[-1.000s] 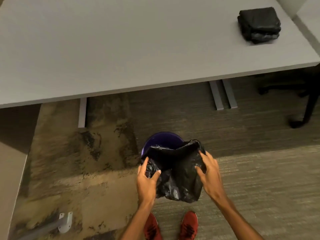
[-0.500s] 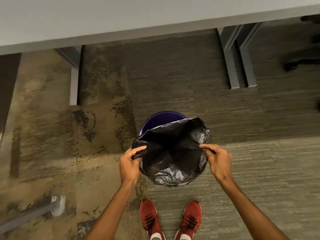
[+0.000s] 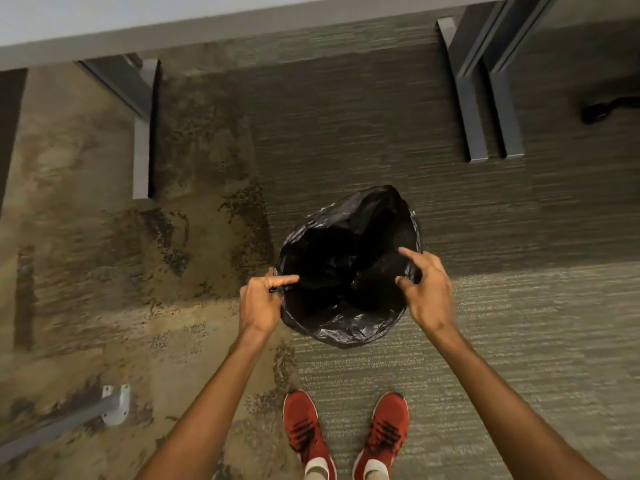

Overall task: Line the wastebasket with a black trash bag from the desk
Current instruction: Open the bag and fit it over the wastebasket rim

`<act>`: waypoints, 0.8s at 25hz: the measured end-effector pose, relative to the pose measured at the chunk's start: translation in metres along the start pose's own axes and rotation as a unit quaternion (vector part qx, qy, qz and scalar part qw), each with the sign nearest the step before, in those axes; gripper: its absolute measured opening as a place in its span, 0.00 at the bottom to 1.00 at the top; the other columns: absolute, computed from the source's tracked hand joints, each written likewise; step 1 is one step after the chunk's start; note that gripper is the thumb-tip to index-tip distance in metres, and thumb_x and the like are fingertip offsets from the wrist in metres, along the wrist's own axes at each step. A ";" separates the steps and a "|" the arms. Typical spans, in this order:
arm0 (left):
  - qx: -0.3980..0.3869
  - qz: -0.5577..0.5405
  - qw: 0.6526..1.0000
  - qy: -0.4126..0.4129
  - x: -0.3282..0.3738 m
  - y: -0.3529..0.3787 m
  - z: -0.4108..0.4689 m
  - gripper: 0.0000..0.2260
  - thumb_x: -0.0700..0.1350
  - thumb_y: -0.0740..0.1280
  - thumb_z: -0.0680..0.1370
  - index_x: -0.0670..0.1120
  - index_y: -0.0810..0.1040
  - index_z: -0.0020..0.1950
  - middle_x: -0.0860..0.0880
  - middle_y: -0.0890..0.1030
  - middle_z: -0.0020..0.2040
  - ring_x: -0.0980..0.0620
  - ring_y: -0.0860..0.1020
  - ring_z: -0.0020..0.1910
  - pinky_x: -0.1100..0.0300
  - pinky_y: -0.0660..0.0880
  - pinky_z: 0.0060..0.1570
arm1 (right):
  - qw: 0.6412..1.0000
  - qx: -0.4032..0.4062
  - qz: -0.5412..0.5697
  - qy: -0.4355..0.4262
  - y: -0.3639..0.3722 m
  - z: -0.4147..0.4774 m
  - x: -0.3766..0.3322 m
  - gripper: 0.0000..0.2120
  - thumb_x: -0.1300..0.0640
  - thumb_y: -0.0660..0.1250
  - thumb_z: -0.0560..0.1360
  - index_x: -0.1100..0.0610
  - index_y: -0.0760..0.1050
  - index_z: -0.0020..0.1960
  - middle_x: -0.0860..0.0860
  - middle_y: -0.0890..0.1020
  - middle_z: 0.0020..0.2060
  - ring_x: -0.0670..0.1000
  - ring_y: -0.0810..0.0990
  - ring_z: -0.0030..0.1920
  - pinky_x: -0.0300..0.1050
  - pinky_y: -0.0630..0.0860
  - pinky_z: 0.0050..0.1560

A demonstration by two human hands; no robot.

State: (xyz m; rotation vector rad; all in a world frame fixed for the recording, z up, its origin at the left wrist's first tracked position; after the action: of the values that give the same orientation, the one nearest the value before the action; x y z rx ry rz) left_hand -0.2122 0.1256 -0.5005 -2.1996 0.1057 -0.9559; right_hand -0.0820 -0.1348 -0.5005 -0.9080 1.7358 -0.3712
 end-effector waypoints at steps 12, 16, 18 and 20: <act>-0.052 0.019 0.998 0.034 -0.019 0.040 0.002 0.49 0.27 0.69 0.73 0.55 0.43 0.81 0.53 0.43 0.83 0.44 0.66 0.76 0.56 0.81 0.57 | 0.998 -0.032 -0.044 -0.040 0.040 -0.012 0.002 0.45 0.81 0.62 0.66 0.53 0.60 0.79 0.51 0.63 0.76 0.51 0.69 0.69 0.21 0.59 0.60; -0.031 -0.052 0.998 -0.007 -0.053 0.051 0.030 0.51 0.29 0.72 0.72 0.54 0.41 0.82 0.51 0.44 0.83 0.47 0.59 0.79 0.68 0.71 0.61 | 1.000 0.001 0.007 -0.006 0.053 0.002 0.043 0.41 0.75 0.69 0.70 0.51 0.62 0.77 0.54 0.67 0.72 0.42 0.67 0.64 0.30 0.64 0.66; -0.030 -0.071 0.997 0.007 -0.069 0.058 0.034 0.53 0.30 0.73 0.72 0.57 0.40 0.81 0.52 0.44 0.83 0.48 0.58 0.79 0.68 0.75 0.57 | 1.000 -0.011 0.021 0.012 0.062 0.005 0.069 0.43 0.68 0.76 0.70 0.49 0.61 0.78 0.53 0.69 0.69 0.44 0.68 0.64 0.42 0.70 0.67; -0.043 -0.059 0.997 0.021 -0.087 0.070 0.031 0.55 0.31 0.74 0.72 0.59 0.37 0.80 0.53 0.40 0.83 0.48 0.56 0.80 0.62 0.78 0.58 | 0.999 -0.035 0.031 0.023 0.073 0.000 0.094 0.45 0.64 0.78 0.70 0.47 0.59 0.79 0.52 0.70 0.68 0.46 0.70 0.65 0.41 0.72 0.64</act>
State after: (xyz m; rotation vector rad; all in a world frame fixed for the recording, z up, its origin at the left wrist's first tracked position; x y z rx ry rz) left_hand -0.2406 0.1217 -0.6133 -2.2867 0.0381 -1.0804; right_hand -0.1211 -0.1550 -0.6107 -0.8985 1.8247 -0.2937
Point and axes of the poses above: each hand's wrist, its own z-axis towards the middle knuckle, its own y-axis out of the palm, x = y × z, the point moved 6 cm from there along z, towards the middle knuckle
